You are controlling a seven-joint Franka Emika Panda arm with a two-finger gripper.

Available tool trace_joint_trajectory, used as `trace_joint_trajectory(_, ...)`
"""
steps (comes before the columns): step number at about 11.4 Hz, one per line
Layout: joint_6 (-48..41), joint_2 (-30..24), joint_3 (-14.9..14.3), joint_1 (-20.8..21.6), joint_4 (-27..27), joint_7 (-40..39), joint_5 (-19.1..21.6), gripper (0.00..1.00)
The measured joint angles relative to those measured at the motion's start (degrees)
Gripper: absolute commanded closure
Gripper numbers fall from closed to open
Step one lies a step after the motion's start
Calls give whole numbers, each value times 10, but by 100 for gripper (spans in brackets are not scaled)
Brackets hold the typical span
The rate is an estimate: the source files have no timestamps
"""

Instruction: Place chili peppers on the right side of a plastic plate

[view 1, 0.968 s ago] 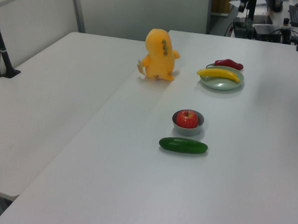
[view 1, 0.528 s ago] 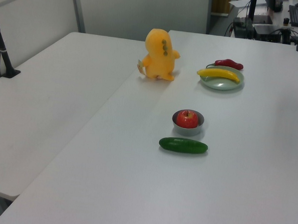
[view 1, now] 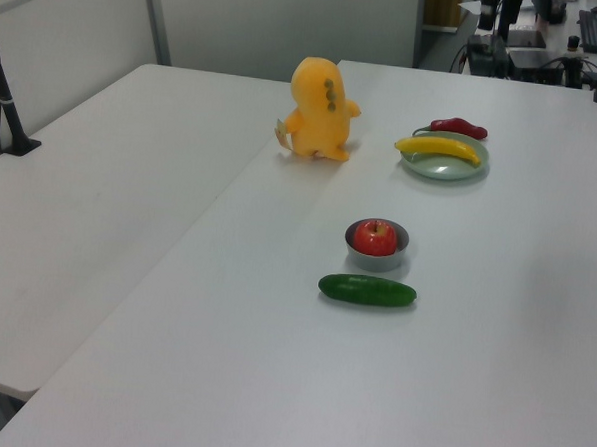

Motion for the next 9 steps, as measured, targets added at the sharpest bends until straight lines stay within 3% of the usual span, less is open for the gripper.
trace_joint_trajectory(4, 67, -7, 0, 33, -58, -92, -17, 0)
trace_joint_trajectory(7, 111, 23, -2, 33, -66, -147, -18, 0)
trace_joint_trajectory(9, 130, 35, -2, 33, -66, -173, -43, 0)
